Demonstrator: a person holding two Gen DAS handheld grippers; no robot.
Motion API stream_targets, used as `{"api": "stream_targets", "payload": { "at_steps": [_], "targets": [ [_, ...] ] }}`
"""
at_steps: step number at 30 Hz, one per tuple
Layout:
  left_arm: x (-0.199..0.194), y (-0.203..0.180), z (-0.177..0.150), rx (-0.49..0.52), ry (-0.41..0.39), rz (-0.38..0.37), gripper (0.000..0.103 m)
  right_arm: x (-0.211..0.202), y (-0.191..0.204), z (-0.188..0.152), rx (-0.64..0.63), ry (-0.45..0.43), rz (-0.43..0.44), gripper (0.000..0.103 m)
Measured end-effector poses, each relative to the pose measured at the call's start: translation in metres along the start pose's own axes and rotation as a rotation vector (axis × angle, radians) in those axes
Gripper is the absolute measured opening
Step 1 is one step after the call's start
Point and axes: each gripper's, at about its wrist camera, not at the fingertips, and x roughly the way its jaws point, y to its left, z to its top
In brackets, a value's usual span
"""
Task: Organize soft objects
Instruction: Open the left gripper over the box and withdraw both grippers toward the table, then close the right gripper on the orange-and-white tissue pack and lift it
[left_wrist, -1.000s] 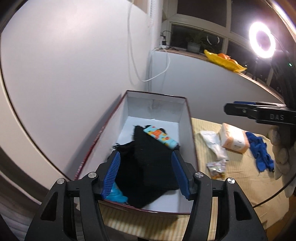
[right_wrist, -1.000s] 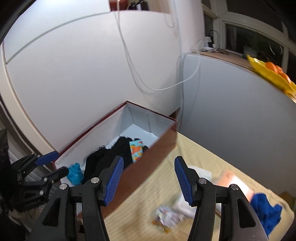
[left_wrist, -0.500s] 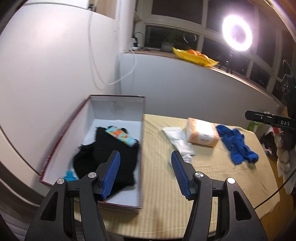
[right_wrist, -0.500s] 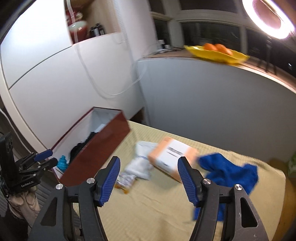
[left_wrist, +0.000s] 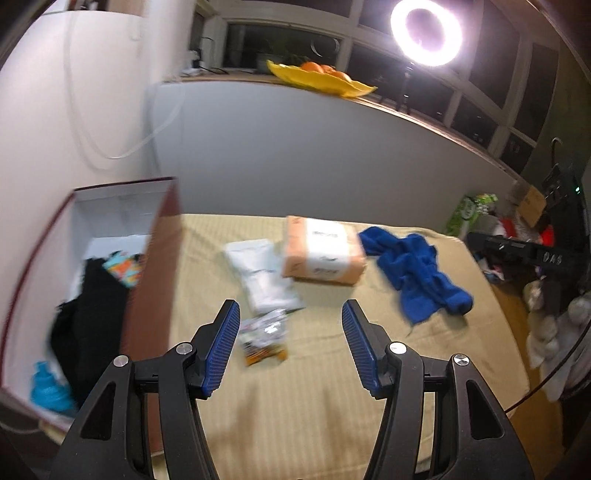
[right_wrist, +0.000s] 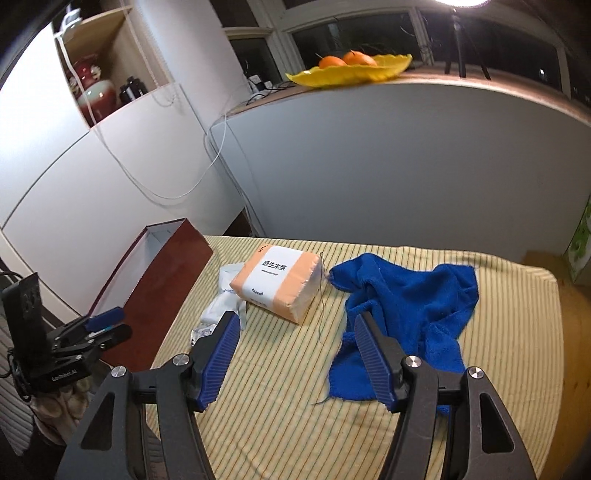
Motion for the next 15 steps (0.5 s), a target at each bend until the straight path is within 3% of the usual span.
{"api": "stream_targets", "payload": {
  "at_steps": [6,10,15],
  "targets": [
    [0.034,-0.009,0.018,-0.081,0.005,-0.067,0.057,0.027,-0.012,0.004,0.079,0.050,0.054,0.061],
    [0.070,-0.010,0.029,-0.133,0.061,-0.143,0.057,0.048,-0.017,0.013,0.119,0.080,0.089,0.061],
    [0.108,-0.005,0.040,-0.177,0.112,-0.126,0.057,0.077,-0.024,0.025,0.176,0.117,0.116,0.061]
  ]
}}
